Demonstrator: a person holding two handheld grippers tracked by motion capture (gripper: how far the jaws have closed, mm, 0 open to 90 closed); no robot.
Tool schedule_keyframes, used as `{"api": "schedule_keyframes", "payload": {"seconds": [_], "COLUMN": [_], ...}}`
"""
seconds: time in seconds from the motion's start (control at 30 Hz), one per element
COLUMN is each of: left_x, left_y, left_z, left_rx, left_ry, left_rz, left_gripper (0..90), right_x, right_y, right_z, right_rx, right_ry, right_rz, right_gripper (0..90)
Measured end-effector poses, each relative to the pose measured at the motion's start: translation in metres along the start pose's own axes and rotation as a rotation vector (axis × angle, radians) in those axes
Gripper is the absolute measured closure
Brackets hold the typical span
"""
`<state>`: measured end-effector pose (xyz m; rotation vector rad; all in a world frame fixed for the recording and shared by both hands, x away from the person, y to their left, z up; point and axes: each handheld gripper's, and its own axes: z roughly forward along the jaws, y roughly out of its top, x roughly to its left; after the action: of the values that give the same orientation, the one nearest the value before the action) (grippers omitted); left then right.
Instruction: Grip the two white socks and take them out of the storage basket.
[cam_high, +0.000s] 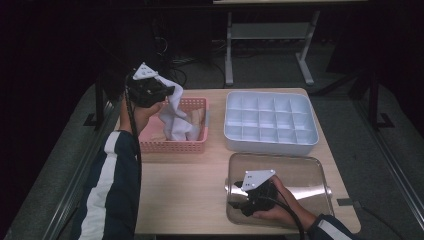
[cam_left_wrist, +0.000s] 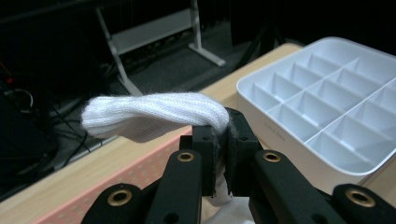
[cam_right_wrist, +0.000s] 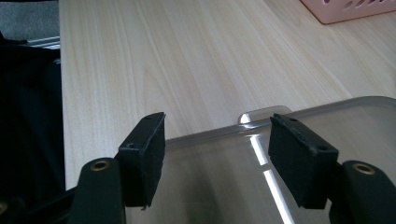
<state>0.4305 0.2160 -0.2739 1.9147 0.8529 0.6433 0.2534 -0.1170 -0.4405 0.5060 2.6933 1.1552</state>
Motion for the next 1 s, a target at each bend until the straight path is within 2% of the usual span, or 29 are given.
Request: {"api": "schedule_keyframes", "payload": {"seconds": [0.07, 0.17, 0.23, 0.37, 0.43, 0.47, 0.53, 0.63, 0.67, 0.7, 0.77, 0.8, 0.87, 1.0], "left_x": [0.0, -0.003, -0.006, -0.016, -0.025, -0.025, -0.036, -0.042, -0.048, -0.048, -0.056, -0.062, -0.066, -0.08], "left_y": [0.005, 0.009, 0.013, 0.017, 0.015, 0.015, 0.006, -0.001, -0.007, -0.007, -0.017, -0.025, -0.03, -0.052], "left_z": [-0.013, -0.023, -0.033, -0.049, -0.059, -0.059, -0.066, -0.069, -0.072, -0.072, -0.076, -0.078, -0.079, -0.082], "left_rx": [-0.028, -0.048, -0.071, -0.081, -0.087, -0.087, -0.084, -0.087, -0.081, -0.081, -0.079, -0.066, -0.062, -0.045], "left_ry": [-0.008, -0.019, -0.05, -0.096, -0.134, -0.134, -0.177, -0.201, -0.227, -0.227, -0.271, -0.295, -0.308, -0.373], "left_rz": [-0.007, 0.001, -0.009, 0.021, 0.037, 0.037, 0.048, 0.049, 0.054, 0.054, 0.049, 0.056, 0.062, 0.053], "left_gripper": [83.9, 84.0, 84.0, 84.0, 84.0, 84.0, 84.0, 84.0, 84.0, 83.9, 84.0, 84.0, 83.9, 83.9], "right_x": [0.0, 0.001, 0.0, 0.001, 0.002, 0.002, 0.002, 0.003, 0.003, 0.003, 0.003, 0.002, 0.002, 0.003], "right_y": [0.0, 0.001, 0.001, 0.001, 0.002, 0.002, 0.002, 0.002, 0.002, 0.002, 0.002, 0.002, 0.002, 0.002], "right_z": [0.0, -0.001, -0.001, -0.001, -0.001, -0.001, -0.001, 0.0, -0.001, -0.001, -0.001, -0.001, -0.001, -0.002], "right_rx": [-0.002, -0.005, -0.005, -0.003, -0.004, -0.004, -0.003, -0.003, -0.004, -0.004, -0.005, -0.003, -0.004, -0.009], "right_ry": [-0.001, -0.001, 0.0, 0.0, 0.001, 0.001, 0.004, 0.003, 0.003, 0.003, 0.004, 0.0, 0.001, 0.005], "right_rz": [0.001, 0.006, 0.005, 0.004, 0.013, 0.013, 0.013, 0.009, 0.011, 0.011, 0.012, -0.003, 0.001, 0.012], "right_gripper": [35.8, 35.8, 35.8, 35.8, 35.8, 35.8, 35.8, 35.8, 35.7, 35.7, 35.7, 35.7, 35.7, 35.7]}}
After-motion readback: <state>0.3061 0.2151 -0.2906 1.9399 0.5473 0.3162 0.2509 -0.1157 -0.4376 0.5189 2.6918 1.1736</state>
